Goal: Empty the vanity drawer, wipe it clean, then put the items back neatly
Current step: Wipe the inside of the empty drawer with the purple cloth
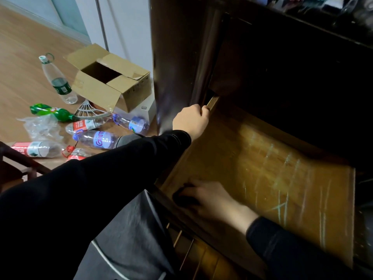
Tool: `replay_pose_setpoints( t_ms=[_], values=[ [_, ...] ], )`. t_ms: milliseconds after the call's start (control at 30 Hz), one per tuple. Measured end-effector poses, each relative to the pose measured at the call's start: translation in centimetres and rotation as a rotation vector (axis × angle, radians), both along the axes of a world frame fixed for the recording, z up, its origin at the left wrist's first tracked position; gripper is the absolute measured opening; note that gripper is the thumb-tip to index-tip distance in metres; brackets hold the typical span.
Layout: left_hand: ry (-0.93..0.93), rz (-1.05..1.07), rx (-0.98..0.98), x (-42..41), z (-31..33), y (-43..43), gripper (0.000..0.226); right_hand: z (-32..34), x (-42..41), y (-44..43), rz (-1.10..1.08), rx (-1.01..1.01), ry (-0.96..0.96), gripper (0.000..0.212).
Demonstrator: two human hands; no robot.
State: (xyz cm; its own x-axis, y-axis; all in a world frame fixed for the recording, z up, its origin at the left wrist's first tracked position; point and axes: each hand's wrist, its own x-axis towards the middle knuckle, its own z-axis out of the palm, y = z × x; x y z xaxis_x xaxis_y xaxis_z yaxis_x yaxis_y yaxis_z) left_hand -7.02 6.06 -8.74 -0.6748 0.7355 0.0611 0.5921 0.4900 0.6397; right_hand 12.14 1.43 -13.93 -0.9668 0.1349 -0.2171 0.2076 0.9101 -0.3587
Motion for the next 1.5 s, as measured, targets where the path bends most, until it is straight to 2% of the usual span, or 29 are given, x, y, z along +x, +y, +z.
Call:
replay_pose_setpoints(
  t_ms=[133, 200, 267, 333, 400, 467, 600, 667, 800, 833, 900, 1033, 1100, 1200, 1267, 1433, 1500],
  values=[
    [-0.004, 0.005, -0.021, 0.2, 0.4, -0.2, 0.044, 0.9, -2.8, 3.8, -0.210, 0.110, -0.022, 0.047],
    [0.005, 0.004, -0.027, 0.1, 0.4, -0.2, 0.044, 0.8, -2.7, 4.0, -0.245, 0.155, -0.019, 0.049],
    [0.001, 0.006, -0.016, 0.0, 0.0, 0.0, 0.044, 0.1, -0.9, 2.1, -0.126, 0.119, -0.014, 0.048],
    [0.005, 0.012, -0.004, 0.0, -0.2, 0.1, 0.043, -0.2, 1.6, -0.2, -0.004, -0.003, 0.011, 0.044],
    [0.003, 0.020, -0.001, 0.0, -0.3, 0.1, 0.043, 0.0, 2.4, -0.3, 0.019, -0.067, 0.007, 0.043],
    [0.002, 0.023, -0.004, 0.0, -0.1, -0.1, 0.044, 0.5, 1.5, 1.5, -0.064, -0.062, 0.035, 0.042],
    [0.005, 0.021, -0.016, 0.1, 0.2, -0.1, 0.044, 1.0, -0.4, 5.1, -0.318, 0.146, 0.008, 0.047],
    [0.006, 0.022, -0.012, 0.1, 0.1, 0.0, 0.044, 0.9, 0.1, 3.8, -0.256, 0.162, -0.005, 0.050],
    [0.005, 0.027, 0.007, 0.0, -0.2, 0.0, 0.045, 0.2, 2.9, -1.0, 0.092, -0.027, 0.009, 0.050],
    [0.004, 0.029, 0.009, 0.0, -0.1, 0.0, 0.045, 0.4, 2.9, -0.7, 0.098, -0.037, 0.001, 0.048],
    [0.005, 0.028, 0.000, 0.1, 0.1, -0.1, 0.045, 0.8, 2.1, 1.8, -0.037, 0.001, 0.044, 0.044],
    [0.013, 0.018, -0.014, 0.2, 0.5, -0.2, 0.046, 1.3, 1.1, 6.7, -0.304, 0.221, 0.018, 0.050],
    [0.008, 0.013, -0.011, 0.2, 0.4, -0.2, 0.046, 1.1, 1.8, 5.5, -0.222, 0.192, 0.030, 0.048],
    [0.005, 0.014, -0.004, 0.2, 0.3, -0.2, 0.046, 0.8, 3.9, 1.0, 0.045, -0.026, 0.010, 0.040],
    [0.003, 0.014, 0.001, 0.1, 0.3, -0.2, 0.047, 0.9, 4.1, 0.6, 0.116, -0.068, -0.019, 0.040],
    [0.013, 0.004, -0.006, 0.1, 0.2, -0.2, 0.048, 1.5, 2.7, 6.4, -0.185, 0.159, 0.015, 0.044],
    [0.019, 0.003, -0.007, 0.0, 0.0, -0.1, 0.048, 1.6, 3.2, 5.6, -0.149, 0.180, 0.000, 0.045]
  ],
)
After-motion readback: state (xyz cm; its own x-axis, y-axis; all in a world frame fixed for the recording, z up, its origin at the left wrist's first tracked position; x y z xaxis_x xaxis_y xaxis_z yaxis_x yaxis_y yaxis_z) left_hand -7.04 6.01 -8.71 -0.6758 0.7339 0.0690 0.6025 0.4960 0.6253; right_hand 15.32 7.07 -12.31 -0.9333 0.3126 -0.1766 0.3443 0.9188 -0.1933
